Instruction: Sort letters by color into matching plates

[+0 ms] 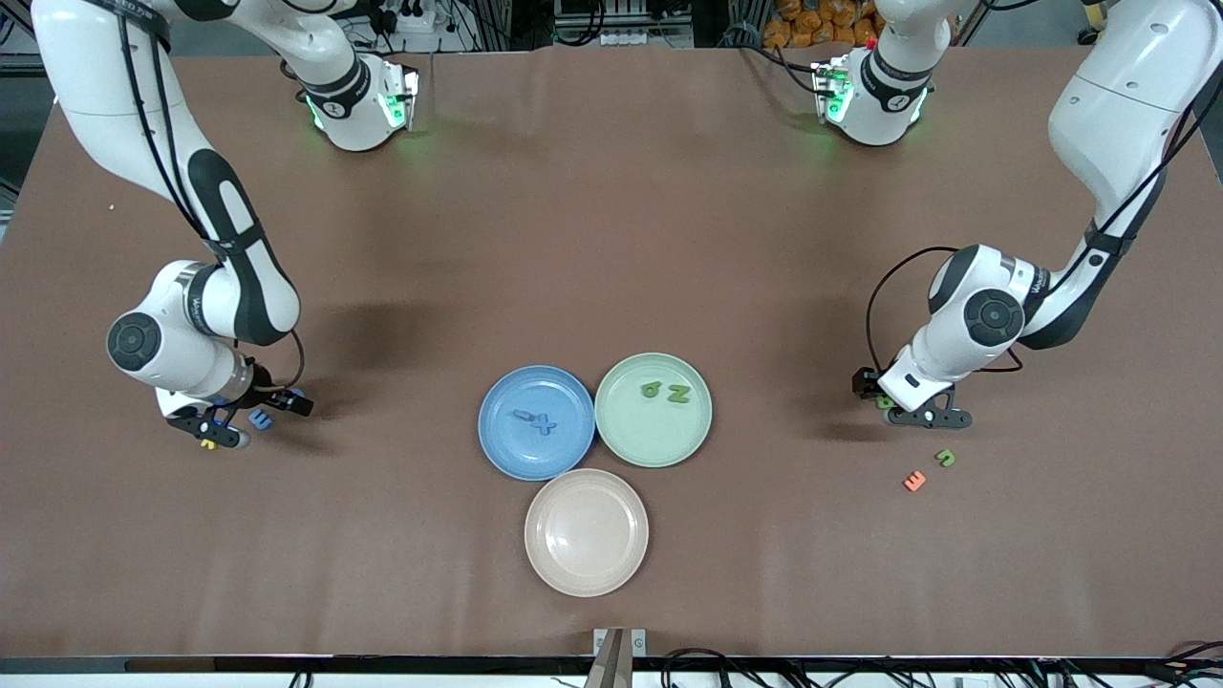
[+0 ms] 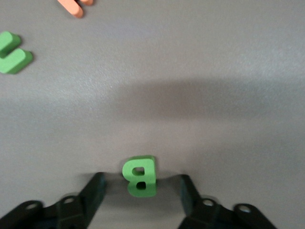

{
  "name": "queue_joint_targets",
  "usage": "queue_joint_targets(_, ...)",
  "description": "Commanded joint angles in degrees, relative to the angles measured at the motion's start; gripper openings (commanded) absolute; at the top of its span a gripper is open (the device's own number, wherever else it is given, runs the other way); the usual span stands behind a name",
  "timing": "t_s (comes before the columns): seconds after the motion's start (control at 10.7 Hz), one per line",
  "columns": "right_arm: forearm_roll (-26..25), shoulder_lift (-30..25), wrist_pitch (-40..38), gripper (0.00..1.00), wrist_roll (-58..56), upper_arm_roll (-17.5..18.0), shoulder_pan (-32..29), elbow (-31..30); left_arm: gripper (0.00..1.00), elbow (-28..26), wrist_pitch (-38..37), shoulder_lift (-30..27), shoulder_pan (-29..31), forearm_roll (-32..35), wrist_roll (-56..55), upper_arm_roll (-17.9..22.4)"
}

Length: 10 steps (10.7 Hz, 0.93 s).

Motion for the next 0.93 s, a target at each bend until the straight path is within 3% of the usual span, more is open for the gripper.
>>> queue_joint_targets(0.0, -0.55, -1.05, 1.24, 0.73, 0.92, 0.86, -0.89, -1.95, 0.00, 0.21, 0.38, 0.36, -0.12, 2.48, -2.60, 0.01)
queue_joint_targets(0.09, -0.47, -1.05, 1.42, 0.66, 0.75, 0.86, -0.81, -2.39, 0.00, 0.21, 0.38, 0.36, -0.29, 2.48, -3.29, 0.01)
queue_joint_targets(0.47, -0.47, -2.19, 3.44, 0.57, 0.40, 0.94, -0.81, -5.29, 0.00, 1.61, 0.20, -0.25, -0.91, 2.48, -6.98, -0.34)
queue_joint_targets(0.84, -0.55, -2.20, 3.53, 0.36, 0.04, 1.03, -0.72, -5.38, 0.00, 5.12, -3.65, -0.52, -7.48, 1.42, -17.16, -0.51)
